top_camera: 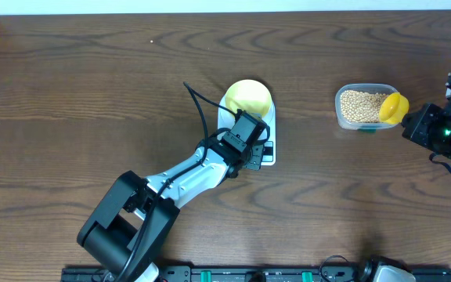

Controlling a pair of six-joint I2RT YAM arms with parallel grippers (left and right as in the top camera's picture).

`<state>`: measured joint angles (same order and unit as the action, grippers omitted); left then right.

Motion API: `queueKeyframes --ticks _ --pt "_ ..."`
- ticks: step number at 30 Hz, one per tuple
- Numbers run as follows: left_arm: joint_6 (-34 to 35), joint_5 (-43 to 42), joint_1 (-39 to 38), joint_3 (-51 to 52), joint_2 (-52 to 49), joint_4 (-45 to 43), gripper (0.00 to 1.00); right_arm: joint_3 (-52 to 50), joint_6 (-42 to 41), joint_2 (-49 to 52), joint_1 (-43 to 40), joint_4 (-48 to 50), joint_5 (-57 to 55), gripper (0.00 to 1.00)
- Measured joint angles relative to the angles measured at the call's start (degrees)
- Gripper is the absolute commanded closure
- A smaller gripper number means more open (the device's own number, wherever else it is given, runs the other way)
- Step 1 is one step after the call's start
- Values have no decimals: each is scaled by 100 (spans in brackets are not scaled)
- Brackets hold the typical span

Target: Scoop item into bowl and weigh 50g on scale

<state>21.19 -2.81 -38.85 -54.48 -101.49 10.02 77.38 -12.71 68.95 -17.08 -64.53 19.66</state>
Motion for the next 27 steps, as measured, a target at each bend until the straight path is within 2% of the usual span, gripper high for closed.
queueKeyframes --ticks 27 --pt "0 129 0 -4 -31 -173 93 0 22 0 0 7 0 99"
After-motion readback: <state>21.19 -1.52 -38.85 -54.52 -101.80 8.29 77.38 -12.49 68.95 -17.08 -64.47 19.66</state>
